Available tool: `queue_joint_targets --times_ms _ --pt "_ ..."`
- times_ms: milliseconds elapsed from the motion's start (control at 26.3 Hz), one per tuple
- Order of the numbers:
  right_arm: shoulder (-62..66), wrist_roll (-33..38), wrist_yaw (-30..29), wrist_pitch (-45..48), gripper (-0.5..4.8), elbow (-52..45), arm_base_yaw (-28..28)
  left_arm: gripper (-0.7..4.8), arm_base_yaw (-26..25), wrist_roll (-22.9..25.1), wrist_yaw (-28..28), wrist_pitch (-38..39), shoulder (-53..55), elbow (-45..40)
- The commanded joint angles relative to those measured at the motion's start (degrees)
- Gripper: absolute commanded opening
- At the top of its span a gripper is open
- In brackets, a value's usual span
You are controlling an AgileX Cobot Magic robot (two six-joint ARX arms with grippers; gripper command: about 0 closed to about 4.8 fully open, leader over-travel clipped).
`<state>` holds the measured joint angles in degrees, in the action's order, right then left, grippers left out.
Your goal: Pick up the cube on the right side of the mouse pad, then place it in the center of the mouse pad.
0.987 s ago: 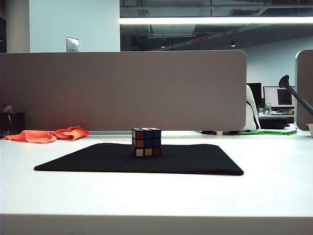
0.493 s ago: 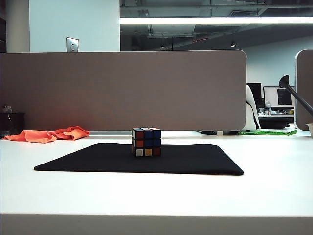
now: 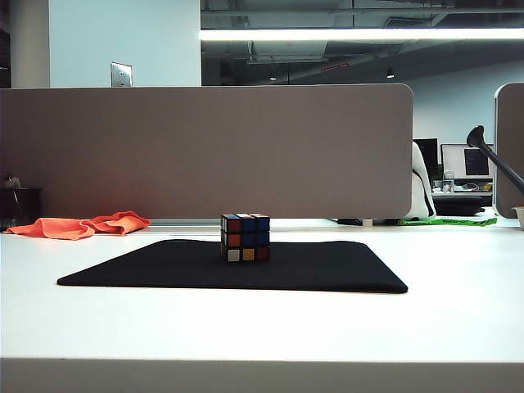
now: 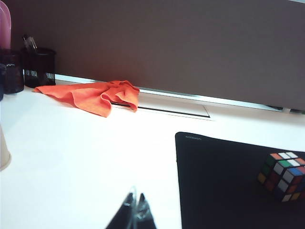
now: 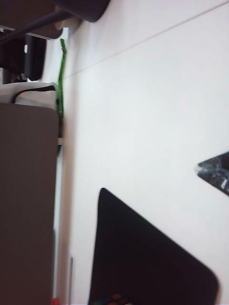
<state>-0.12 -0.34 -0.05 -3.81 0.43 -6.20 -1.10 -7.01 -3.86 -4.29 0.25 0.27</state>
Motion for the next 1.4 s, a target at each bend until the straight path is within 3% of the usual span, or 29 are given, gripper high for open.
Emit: queue_joint_targets --times_ms 38,493,1404 --pt "0.00 -2.75 -0.09 -1.99 -0.05 -0.09 -0.13 -0.06 -0.17 6.60 0.17 -0.90 0.04 0.24" --pt "0.00 -4.68 4.22 1.53 -0.05 -0.09 -0.09 -0.06 -0.17 10.23 0.26 -0.96 0.04 0.24" --pt "-0.02 -1.11 5.07 0.96 -0.05 -0.07 -0.09 -0.05 -0.17 7.43 0.17 -1.22 0.04 0.24"
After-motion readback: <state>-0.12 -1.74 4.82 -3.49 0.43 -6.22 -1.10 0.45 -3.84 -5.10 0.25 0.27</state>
